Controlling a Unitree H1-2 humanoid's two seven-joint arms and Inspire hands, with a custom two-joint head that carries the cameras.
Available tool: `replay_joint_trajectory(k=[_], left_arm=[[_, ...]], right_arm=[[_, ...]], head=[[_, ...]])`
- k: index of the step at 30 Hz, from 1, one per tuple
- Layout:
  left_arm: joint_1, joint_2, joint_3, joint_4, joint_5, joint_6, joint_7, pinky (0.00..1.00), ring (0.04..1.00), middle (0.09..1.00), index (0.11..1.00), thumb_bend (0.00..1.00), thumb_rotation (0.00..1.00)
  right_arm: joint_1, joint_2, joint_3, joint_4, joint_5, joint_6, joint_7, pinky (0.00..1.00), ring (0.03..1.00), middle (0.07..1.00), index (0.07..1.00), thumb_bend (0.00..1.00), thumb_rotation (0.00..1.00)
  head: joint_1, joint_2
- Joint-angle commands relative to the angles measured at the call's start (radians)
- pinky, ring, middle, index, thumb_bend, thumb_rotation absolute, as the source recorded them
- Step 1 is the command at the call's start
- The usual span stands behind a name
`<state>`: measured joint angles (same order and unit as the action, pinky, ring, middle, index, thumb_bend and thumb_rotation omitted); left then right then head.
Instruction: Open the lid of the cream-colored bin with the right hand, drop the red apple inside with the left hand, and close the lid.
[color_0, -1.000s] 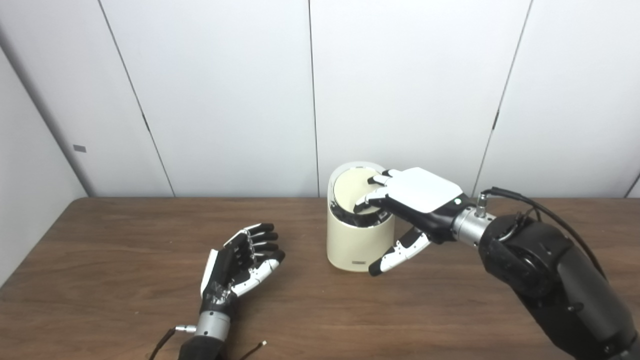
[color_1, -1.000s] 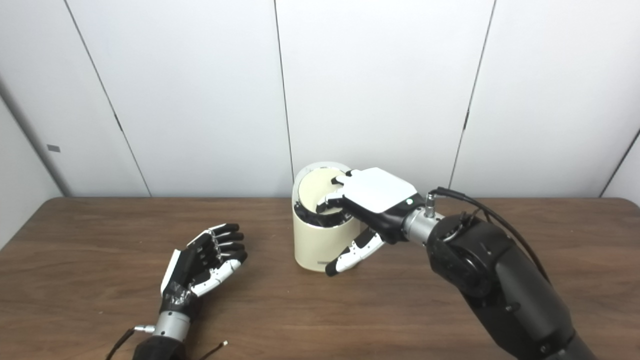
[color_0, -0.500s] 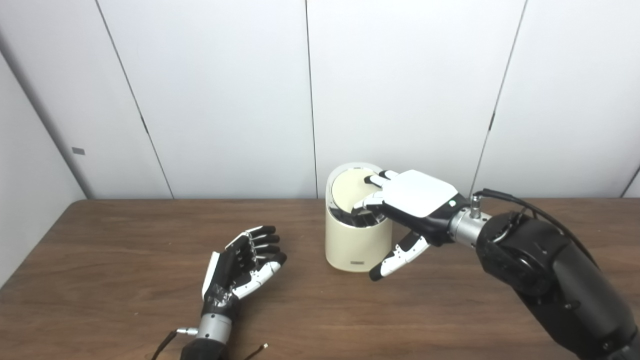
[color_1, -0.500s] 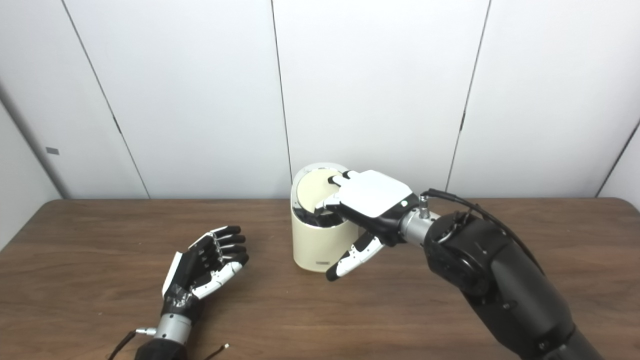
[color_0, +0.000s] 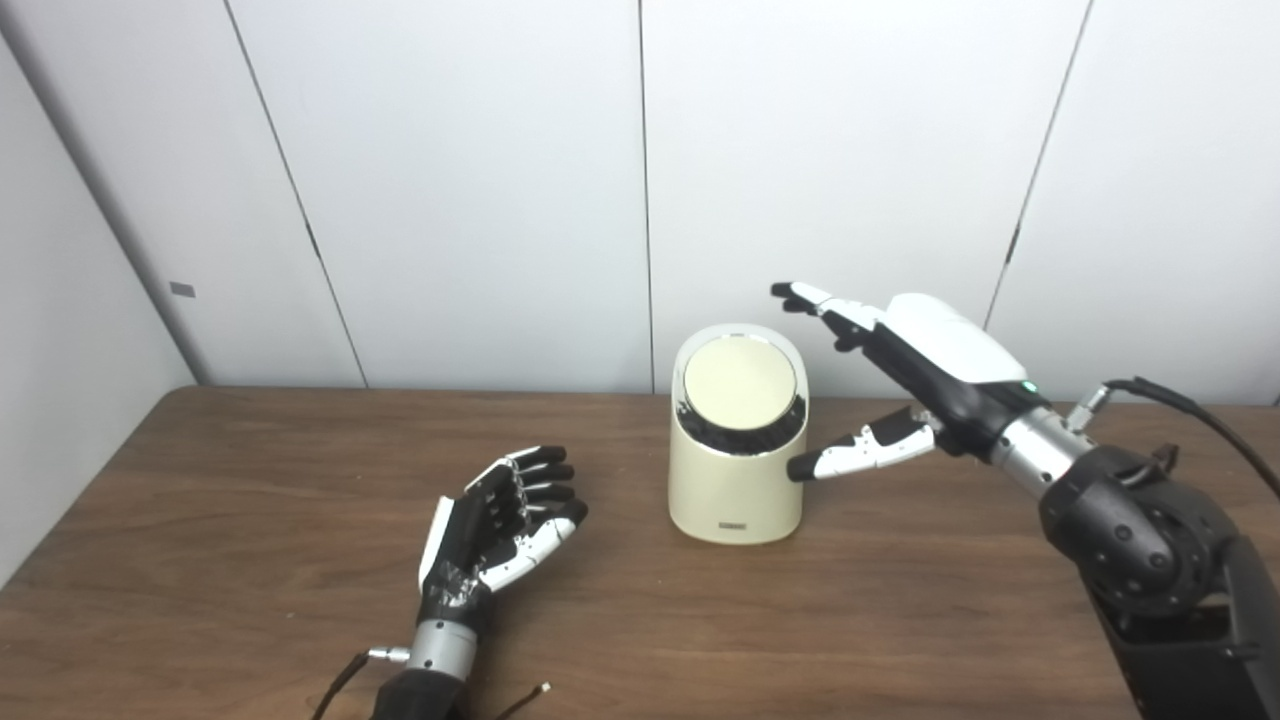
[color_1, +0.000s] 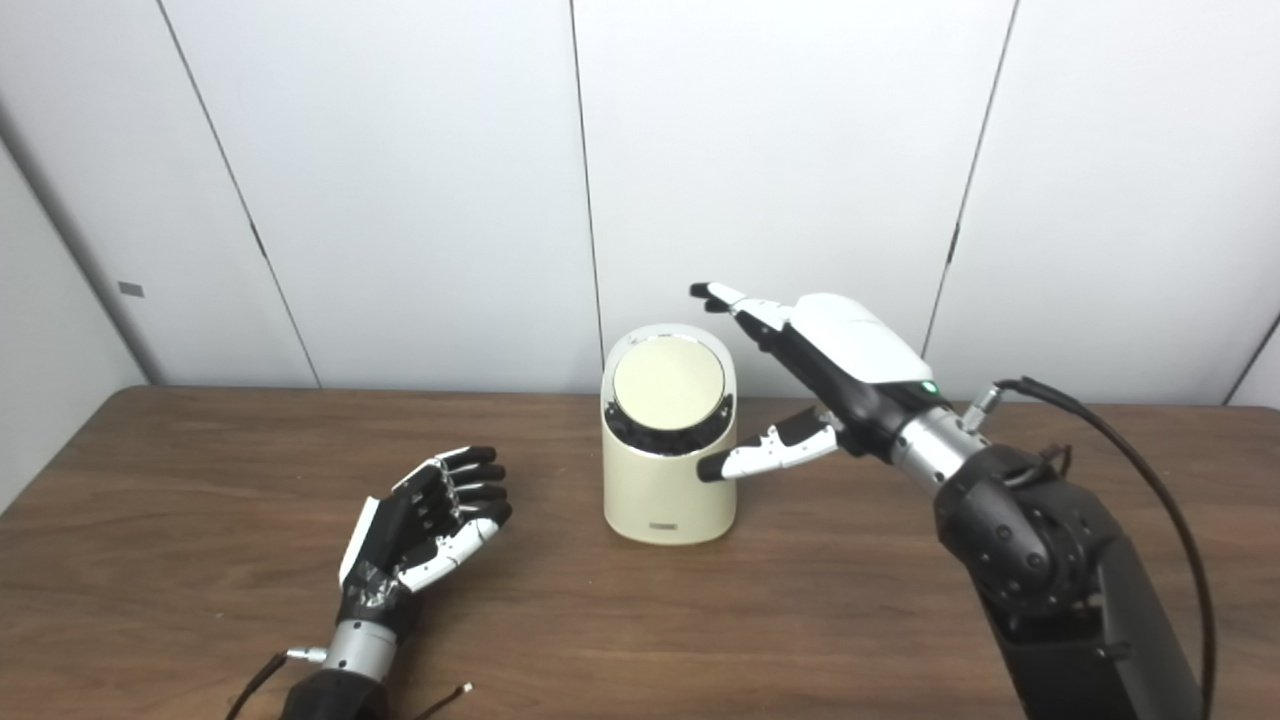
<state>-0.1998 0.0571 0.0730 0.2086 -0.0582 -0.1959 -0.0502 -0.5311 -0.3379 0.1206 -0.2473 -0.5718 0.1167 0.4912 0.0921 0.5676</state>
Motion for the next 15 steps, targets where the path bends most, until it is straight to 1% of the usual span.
replay_joint_trajectory(k=[1, 2, 4, 5, 6, 8, 9, 11, 13, 15], left_arm=[[0.04, -0.003, -0.007, 0.039, 0.002, -0.013, 0.0, 0.53, 0.647, 0.689, 0.72, 0.65, 0.17], [0.041, -0.001, -0.007, 0.04, -0.002, -0.015, -0.004, 0.53, 0.647, 0.689, 0.72, 0.65, 0.17], [0.041, 0.001, -0.007, 0.039, -0.004, -0.017, -0.007, 0.53, 0.649, 0.69, 0.72, 0.65, 0.18], [0.041, 0.003, -0.008, 0.04, -0.003, -0.018, -0.008, 0.53, 0.649, 0.689, 0.72, 0.65, 0.18], [0.041, 0.004, -0.008, 0.041, -0.002, -0.019, -0.009, 0.52, 0.645, 0.688, 0.72, 0.66, 0.19], [0.04, 0.007, -0.008, 0.043, -0.005, -0.021, -0.011, 0.52, 0.642, 0.689, 0.722, 0.65, 0.19], [0.04, 0.007, -0.007, 0.045, -0.014, -0.022, -0.016, 0.52, 0.642, 0.69, 0.724, 0.65, 0.17], [0.039, 0.008, -0.005, 0.047, -0.027, -0.023, -0.024, 0.52, 0.646, 0.693, 0.726, 0.64, 0.14], [0.038, 0.008, -0.003, 0.049, -0.032, -0.024, -0.028, 0.52, 0.649, 0.696, 0.724, 0.65, 0.15], [0.035, 0.01, -0.001, 0.053, -0.036, -0.029, -0.032, 0.52, 0.65, 0.696, 0.723, 0.65, 0.15]], right_arm=[[0.004, -0.02, -0.022, -0.025, 0.045, 0.003, -0.022, 0.76, 0.948, 0.992, 0.999, 0.71, 0.36], [0.03, -0.026, -0.03, -0.017, 0.057, -0.006, -0.034, 0.76, 0.951, 0.996, 1.0, 0.72, 0.36], [0.064, -0.031, -0.042, -0.004, 0.076, -0.02, -0.057, 0.75, 0.924, 0.976, 1.0, 0.75, 0.38], [0.09, -0.023, -0.059, 0.005, 0.096, -0.022, -0.081, 0.75, 0.919, 0.971, 1.0, 0.76, 0.38], [0.112, -0.012, -0.073, 0.014, 0.118, -0.023, -0.1, 0.75, 0.897, 0.953, 0.99, 0.78, 0.38], [0.147, -0.002, -0.089, 0.029, 0.15, -0.025, -0.126, 0.77, 0.889, 0.947, 0.988, 0.78, 0.33], [0.165, 0.002, -0.093, 0.036, 0.163, -0.027, -0.137, 0.76, 0.893, 0.95, 0.995, 0.76, 0.31], [0.191, 0.009, -0.101, 0.052, 0.19, -0.042, -0.16, 0.74, 0.888, 0.947, 0.994, 0.76, 0.3], [0.211, 0.02, -0.111, 0.067, 0.224, -0.053, -0.184, 0.71, 0.876, 0.94, 0.982, 0.76, 0.29], [0.23, 0.035, -0.127, 0.09, 0.271, -0.081, -0.212, 0.71, 0.866, 0.929, 0.968, 0.75, 0.3]], head=[[0.001, 0.0], [0.001, 0.002], [0.0, 0.005], [-0.002, 0.004], [-0.006, 0.004], [-0.008, 0.003], [-0.01, 0.002], [-0.012, 0.002], [-0.015, 0.001], [-0.021, -0.001]])
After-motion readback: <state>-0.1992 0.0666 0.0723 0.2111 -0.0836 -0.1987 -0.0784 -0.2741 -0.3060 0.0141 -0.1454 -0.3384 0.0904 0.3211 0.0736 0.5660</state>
